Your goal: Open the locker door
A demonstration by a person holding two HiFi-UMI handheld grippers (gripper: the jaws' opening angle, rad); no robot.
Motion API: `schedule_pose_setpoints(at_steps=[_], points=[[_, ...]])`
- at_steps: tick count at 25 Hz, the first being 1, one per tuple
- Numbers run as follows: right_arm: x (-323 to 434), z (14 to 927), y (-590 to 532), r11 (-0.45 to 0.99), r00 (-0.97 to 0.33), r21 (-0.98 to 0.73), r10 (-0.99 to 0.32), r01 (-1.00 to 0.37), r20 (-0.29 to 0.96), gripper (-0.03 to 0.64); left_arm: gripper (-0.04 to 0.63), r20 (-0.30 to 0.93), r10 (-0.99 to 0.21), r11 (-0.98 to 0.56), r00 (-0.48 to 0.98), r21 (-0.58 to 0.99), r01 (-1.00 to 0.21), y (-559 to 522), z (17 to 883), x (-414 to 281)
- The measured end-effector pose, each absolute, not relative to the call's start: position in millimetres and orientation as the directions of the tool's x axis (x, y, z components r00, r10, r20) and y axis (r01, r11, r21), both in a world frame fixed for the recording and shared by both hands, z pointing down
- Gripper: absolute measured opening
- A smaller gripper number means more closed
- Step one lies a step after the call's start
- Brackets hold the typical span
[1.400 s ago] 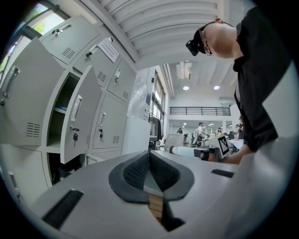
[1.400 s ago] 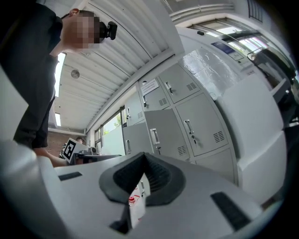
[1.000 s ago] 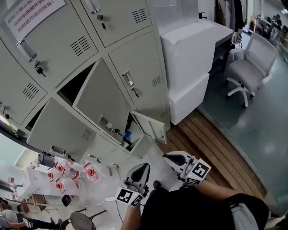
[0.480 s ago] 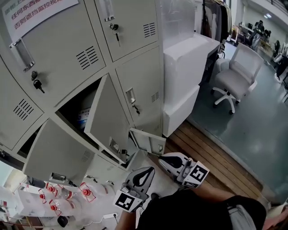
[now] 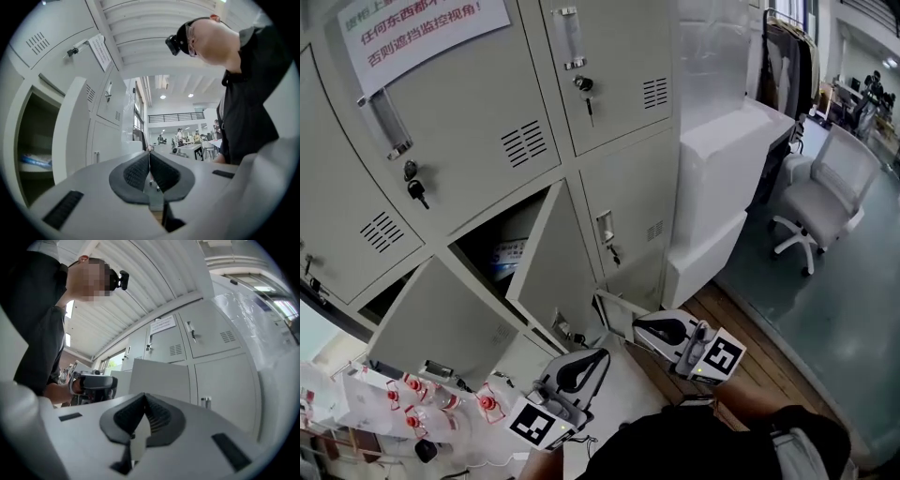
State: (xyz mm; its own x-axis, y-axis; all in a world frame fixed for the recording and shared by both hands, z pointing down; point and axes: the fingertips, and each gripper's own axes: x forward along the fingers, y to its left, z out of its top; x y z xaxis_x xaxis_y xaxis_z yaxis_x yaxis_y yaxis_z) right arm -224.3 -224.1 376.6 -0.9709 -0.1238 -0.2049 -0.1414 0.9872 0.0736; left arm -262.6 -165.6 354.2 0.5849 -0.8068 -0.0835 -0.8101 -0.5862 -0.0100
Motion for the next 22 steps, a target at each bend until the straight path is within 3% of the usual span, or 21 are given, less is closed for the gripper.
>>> schedule_pose_setpoints(at_steps=[7,22], points=[[-225.1,255.6,-274.9,0.933,-0.952,0.335,-0.029,-0.136,-0.305,0.012,0.017,-0.148,-0.792,-0.596,0.592,-0.022,-0.803,-160.5,236.0,-291.4],[-230.0,46.3,-322.6,0.858,-0.922,0.482,0.025,-0.179,-0.387,0.014,0.017,-0.037,-0.864,-0.475,0.502,-0.268,-0.838,-194.4,120.1,-326.7]])
